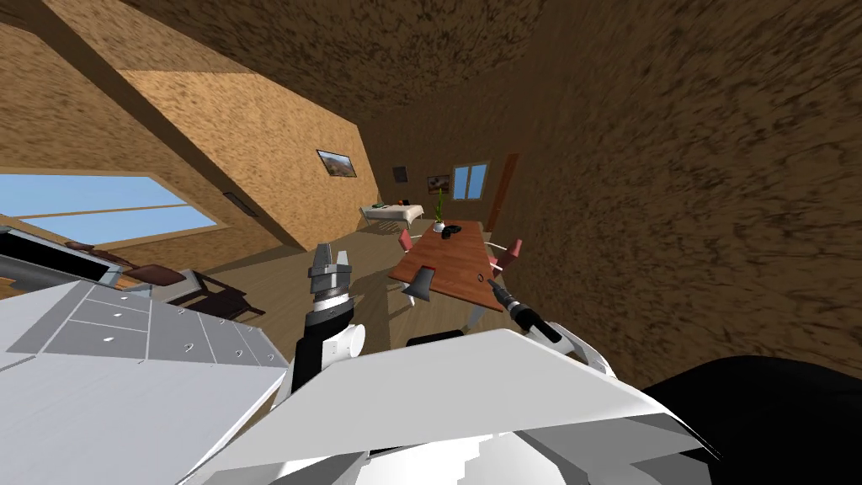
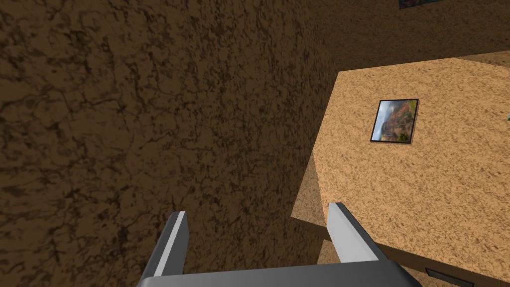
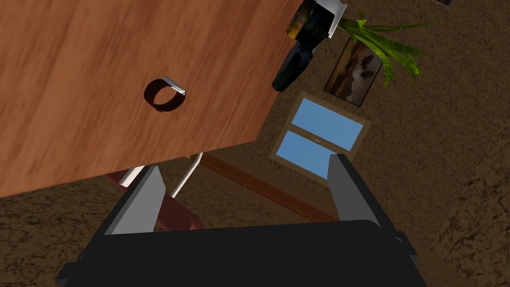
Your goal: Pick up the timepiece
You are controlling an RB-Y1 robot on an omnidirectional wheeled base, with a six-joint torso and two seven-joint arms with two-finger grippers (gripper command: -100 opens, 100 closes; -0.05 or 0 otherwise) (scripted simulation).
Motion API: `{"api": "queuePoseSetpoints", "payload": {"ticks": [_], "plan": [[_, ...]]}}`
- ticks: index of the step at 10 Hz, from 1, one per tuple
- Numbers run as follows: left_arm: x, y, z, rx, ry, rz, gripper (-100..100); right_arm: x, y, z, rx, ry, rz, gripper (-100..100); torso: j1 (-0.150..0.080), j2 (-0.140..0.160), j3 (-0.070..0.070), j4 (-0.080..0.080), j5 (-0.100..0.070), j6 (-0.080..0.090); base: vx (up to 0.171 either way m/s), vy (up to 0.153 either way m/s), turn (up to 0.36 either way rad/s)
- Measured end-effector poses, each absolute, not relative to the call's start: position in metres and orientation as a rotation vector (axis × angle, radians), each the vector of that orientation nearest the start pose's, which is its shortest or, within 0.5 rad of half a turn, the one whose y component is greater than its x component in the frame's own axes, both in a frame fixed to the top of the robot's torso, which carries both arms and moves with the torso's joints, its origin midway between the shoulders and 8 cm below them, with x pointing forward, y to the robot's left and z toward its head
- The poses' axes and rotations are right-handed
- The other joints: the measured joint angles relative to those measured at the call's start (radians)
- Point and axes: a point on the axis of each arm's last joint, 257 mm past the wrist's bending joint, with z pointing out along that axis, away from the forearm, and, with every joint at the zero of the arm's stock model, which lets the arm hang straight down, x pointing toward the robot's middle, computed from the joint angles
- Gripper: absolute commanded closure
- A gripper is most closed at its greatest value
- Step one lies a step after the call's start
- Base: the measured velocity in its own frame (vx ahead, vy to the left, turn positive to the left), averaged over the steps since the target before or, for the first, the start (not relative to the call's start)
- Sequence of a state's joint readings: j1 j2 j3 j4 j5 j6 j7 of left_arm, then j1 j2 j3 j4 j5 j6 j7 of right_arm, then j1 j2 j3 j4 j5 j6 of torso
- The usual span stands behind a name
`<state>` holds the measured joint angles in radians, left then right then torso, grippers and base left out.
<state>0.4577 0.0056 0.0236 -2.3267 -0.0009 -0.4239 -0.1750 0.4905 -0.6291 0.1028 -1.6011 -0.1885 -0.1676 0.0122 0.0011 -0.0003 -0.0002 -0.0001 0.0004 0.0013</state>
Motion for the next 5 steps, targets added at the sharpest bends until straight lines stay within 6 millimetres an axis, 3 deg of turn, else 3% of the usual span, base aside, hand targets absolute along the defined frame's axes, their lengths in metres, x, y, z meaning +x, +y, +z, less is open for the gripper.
{"api": "queuePoseSetpoints", "payload": {"ticks": [1, 2, 4, 5], "plan": [[0.348, 0.282, 0.045, -0.578, 0.649, -1.132, 0, 0.352, -0.415, -0.374, 1.094, 1.706, 0.730, -100, 0.001, -0.001, 0.000, 0.000, 0.000, -0.001, 0.041, 0.059, 0.365], [0.348, 0.282, 0.045, -0.578, 0.649, -1.132, 0, 0.338, -0.431, -0.390, 1.105, 1.757, 0.664, -100, 0.002, -0.001, -0.001, 0.000, 0.000, -0.001, 0.028, 0.044, 0.137], [0.348, 0.282, 0.045, -0.578, 0.649, -1.132, 0, 0.328, -0.452, -0.407, 1.119, 1.816, 0.577, -100, 0.002, -0.001, 0.000, 0.000, 0.000, -0.001, 0.038, 0.055, 0.289], [0.348, 0.282, 0.045, -0.578, 0.649, -1.132, 0, 0.319, -0.466, -0.416, 1.123, 1.863, 0.509, -100, 0.002, -0.002, -0.001, 0.000, 0.001, -0.001, 0.038, 0.034, 0.107]]}}
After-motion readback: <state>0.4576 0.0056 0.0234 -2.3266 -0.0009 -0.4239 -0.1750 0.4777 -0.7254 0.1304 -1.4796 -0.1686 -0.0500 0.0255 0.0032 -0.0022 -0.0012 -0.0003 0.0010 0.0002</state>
